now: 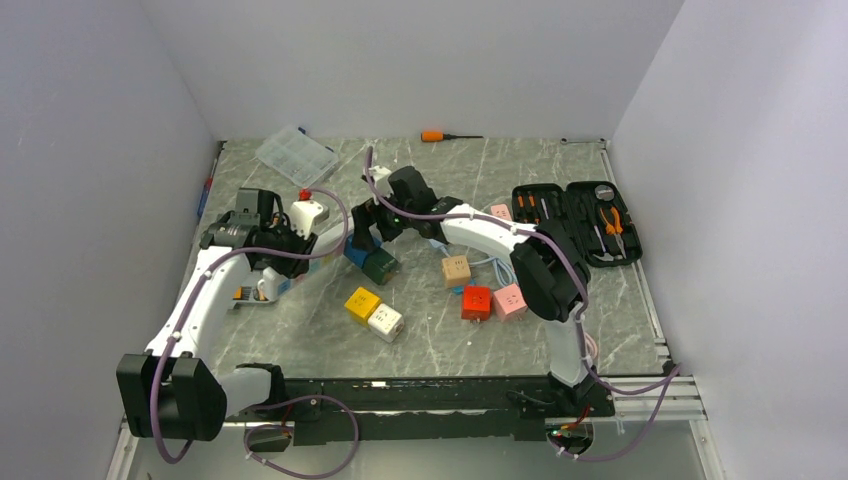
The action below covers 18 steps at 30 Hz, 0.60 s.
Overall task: Pull the plug off the socket
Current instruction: Remove the plug from the socket.
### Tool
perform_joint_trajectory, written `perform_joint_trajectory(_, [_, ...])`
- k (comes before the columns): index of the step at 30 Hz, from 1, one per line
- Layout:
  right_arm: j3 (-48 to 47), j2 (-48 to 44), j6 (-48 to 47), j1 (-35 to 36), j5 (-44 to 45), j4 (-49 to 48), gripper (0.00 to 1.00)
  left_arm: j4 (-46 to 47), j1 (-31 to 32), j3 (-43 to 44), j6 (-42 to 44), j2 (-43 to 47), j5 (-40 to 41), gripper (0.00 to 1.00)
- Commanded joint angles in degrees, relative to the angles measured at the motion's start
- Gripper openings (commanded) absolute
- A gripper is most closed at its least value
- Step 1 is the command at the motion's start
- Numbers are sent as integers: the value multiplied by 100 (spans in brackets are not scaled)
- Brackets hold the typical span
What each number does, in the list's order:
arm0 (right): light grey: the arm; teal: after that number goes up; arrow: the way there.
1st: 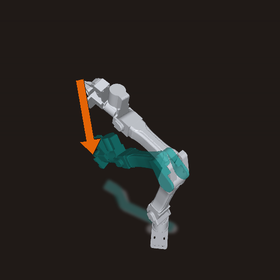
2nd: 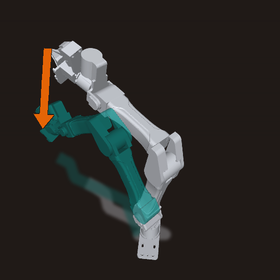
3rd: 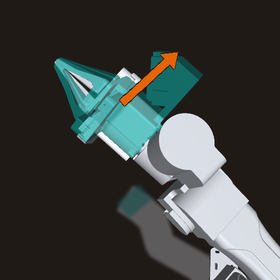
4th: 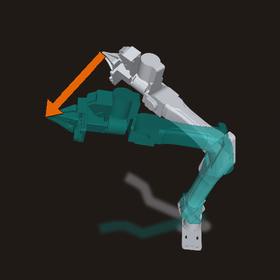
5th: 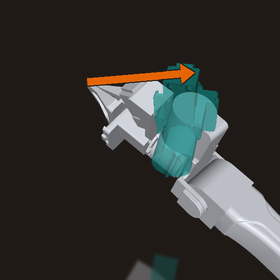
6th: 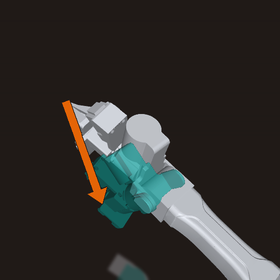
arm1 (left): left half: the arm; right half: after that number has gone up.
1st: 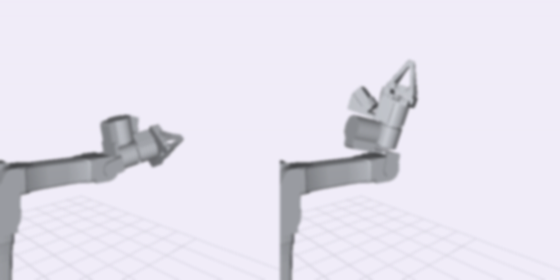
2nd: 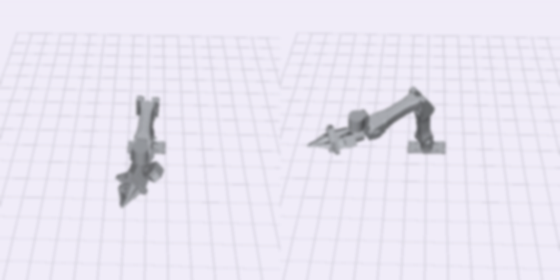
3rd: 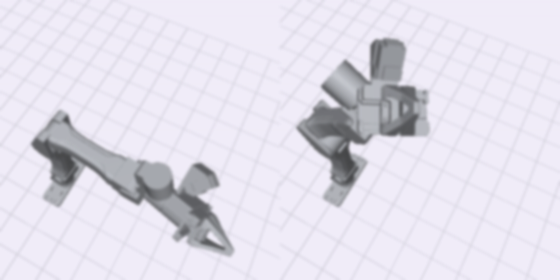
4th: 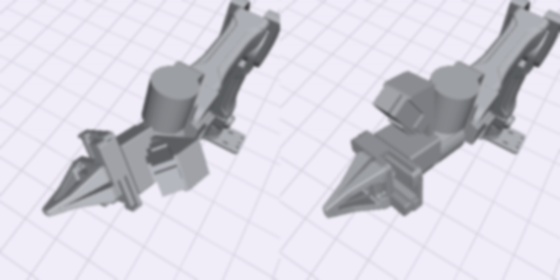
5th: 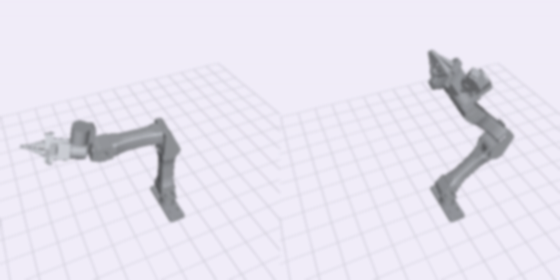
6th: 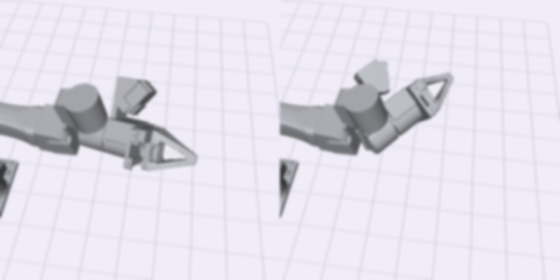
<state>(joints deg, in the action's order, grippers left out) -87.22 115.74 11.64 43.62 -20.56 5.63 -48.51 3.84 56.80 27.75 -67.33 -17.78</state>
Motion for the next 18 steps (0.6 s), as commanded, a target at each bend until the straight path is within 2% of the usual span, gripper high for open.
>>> perform_joint_trajectory(1, [-332,143,-122,3,-398,-31,100,759,56,154,-190,232,-349,0])
perform_joint_trajectory(9, [-426,556,-122,30,-570,6,100,786,73,173,-229,204,-378,0])
perform_joint_trajectory(14, [-818,934,-232,178,-427,279,99,791,89,208,-270,185,-414,0])
perform_joint_trajectory(16, [-983,1063,-303,255,-314,397,92,787,91,221,-270,190,-419,0])
perform_joint_trajectory(18, [-1055,1158,-305,289,-275,467,81,795,91,219,-270,193,-422,0])
